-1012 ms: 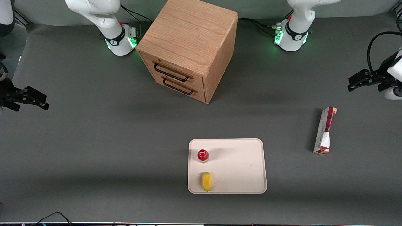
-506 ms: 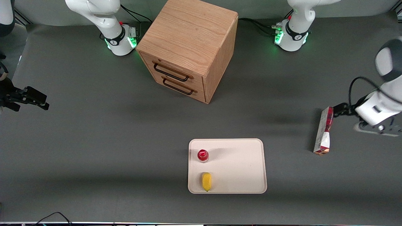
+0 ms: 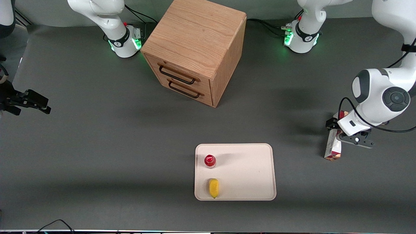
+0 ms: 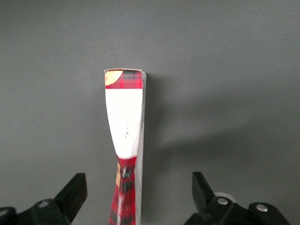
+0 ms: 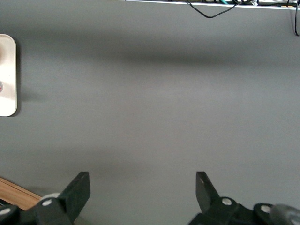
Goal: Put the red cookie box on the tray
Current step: 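Move the open left gripper down over the red cookie box, then close the left gripper on the cookie box's end and lift it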
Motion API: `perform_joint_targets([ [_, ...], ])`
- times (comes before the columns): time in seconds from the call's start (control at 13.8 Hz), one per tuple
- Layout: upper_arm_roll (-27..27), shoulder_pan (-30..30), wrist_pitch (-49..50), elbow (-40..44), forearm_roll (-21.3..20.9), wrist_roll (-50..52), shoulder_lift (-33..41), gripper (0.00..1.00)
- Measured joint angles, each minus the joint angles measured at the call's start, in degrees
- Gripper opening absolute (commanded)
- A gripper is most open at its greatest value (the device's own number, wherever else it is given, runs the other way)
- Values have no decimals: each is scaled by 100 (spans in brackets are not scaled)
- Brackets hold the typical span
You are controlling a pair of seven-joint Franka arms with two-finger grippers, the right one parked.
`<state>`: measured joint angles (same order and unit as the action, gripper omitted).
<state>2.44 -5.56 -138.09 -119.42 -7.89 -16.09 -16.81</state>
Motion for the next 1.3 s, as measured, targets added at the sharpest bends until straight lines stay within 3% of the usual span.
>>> perform_joint_targets([
  [0.29,-145,-4,-869,-188,-24,-170,-501,100],
  [0.36,-148,-4,-979,-197,-25,-174,-606,89],
  [0.51,-163,-5,-1058,-202,-26,-175,-758,30],
  [0.58,-177,-5,-1050,-204,-27,-180,-789,9],
  [0.65,-189,-5,-1024,-207,-28,-185,-797,0],
  [1.08,-212,-52,-927,-173,-33,-195,-774,0],
  [1.3,-128,-52,-222,340,-32,-212,-691,0],
])
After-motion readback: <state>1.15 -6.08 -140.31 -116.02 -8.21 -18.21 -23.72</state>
